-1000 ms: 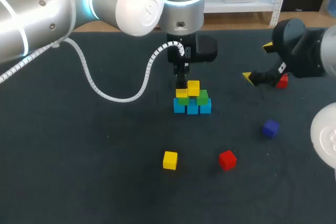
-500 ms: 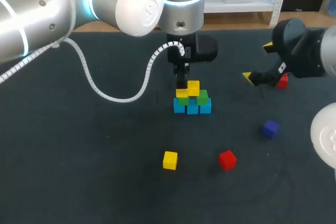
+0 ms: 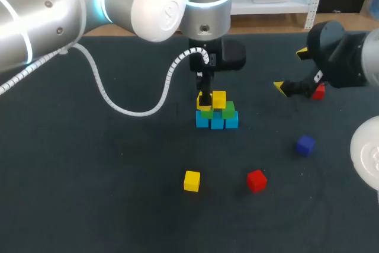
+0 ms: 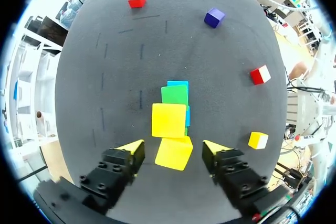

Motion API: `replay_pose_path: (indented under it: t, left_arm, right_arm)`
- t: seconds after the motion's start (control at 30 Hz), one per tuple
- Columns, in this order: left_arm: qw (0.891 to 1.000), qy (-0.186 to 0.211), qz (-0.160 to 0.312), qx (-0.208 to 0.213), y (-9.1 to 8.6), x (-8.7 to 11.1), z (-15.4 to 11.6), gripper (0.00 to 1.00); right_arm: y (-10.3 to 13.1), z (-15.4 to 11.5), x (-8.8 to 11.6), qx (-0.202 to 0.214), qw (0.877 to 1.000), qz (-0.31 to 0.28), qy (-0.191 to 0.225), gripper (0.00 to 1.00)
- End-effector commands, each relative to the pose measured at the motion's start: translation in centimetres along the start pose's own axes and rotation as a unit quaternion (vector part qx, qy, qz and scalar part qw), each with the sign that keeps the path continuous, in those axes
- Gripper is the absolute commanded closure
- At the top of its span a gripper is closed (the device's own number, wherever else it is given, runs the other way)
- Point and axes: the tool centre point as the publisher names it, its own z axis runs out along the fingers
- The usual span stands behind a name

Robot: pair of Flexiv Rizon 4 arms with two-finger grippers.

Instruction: Place the blue cubes, place green cubes on the blue cubes, place the yellow cubes on the green cubes, then place the red cubes on the yellow cubes, and place purple cube on the red cubes.

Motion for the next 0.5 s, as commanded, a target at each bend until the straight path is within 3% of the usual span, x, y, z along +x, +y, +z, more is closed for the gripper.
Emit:
replay_pose_path:
  t: [0.03,0.17,0.33,0.5]
  left_arm:
    - [1.000,-0.001,0.000,-0.001,-0.05,0.02,0.09,0.16]
    - [1.000,-0.001,-0.001,0.000,-0.04,0.02,0.11,0.19]
    - [1.000,-0.001,-0.006,-0.001,0.05,0.22,0.12,0.53]
    - [1.000,0.002,-0.006,-0.003,-0.03,0.40,0.00,0.55]
  right_arm:
    - [0.11,0.01,-0.04,0.003,1.000,-0.001,0.002,0.00]
    - [0.11,0.01,-0.04,0.003,1.000,-0.001,0.002,0.00]
    - [0.11,0.01,-0.04,0.003,1.000,-0.001,0.002,0.00]
    - [0.11,0.01,-0.04,0.003,1.000,-0.001,0.002,0.00]
